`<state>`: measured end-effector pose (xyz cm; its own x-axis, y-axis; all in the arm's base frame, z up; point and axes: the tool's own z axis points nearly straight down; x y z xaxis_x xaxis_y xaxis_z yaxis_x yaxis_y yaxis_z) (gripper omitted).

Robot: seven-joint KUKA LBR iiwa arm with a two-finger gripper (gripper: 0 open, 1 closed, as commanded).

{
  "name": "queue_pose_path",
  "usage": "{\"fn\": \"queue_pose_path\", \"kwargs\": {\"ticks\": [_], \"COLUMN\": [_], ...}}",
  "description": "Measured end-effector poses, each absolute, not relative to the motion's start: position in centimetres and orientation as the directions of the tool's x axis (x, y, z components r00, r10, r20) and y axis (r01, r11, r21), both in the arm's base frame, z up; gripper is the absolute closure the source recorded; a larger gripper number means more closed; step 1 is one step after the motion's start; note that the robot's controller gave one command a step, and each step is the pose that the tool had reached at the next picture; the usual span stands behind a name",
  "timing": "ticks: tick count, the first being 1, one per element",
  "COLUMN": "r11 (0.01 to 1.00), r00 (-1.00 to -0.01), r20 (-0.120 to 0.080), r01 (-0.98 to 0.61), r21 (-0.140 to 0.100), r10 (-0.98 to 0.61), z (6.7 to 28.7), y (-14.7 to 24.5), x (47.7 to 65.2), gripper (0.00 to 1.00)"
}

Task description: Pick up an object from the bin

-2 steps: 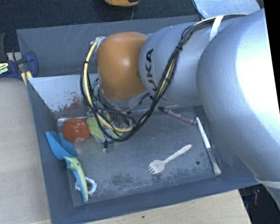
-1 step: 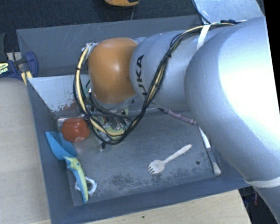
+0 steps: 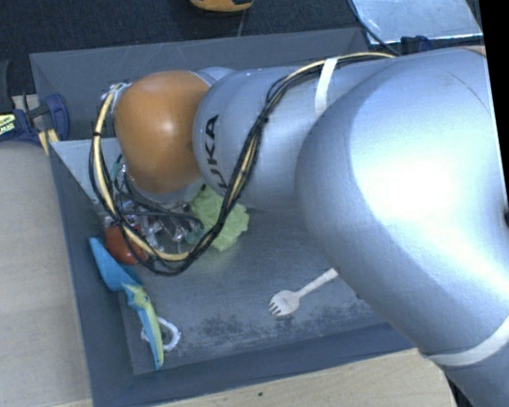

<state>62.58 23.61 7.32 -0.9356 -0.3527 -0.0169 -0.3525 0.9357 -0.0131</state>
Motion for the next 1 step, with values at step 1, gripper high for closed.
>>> {"fn": "queue_pose_path", "kwargs": {"ticks": [1], "r11": [0.936], "r00": [-0.936], "r20": [-0.017], "r01": [-0.352], "r21": [-0.013], "r10": [-0.352], "z": [7.32], "y": [23.61], "x": [62.58], "gripper": [1.0]}}
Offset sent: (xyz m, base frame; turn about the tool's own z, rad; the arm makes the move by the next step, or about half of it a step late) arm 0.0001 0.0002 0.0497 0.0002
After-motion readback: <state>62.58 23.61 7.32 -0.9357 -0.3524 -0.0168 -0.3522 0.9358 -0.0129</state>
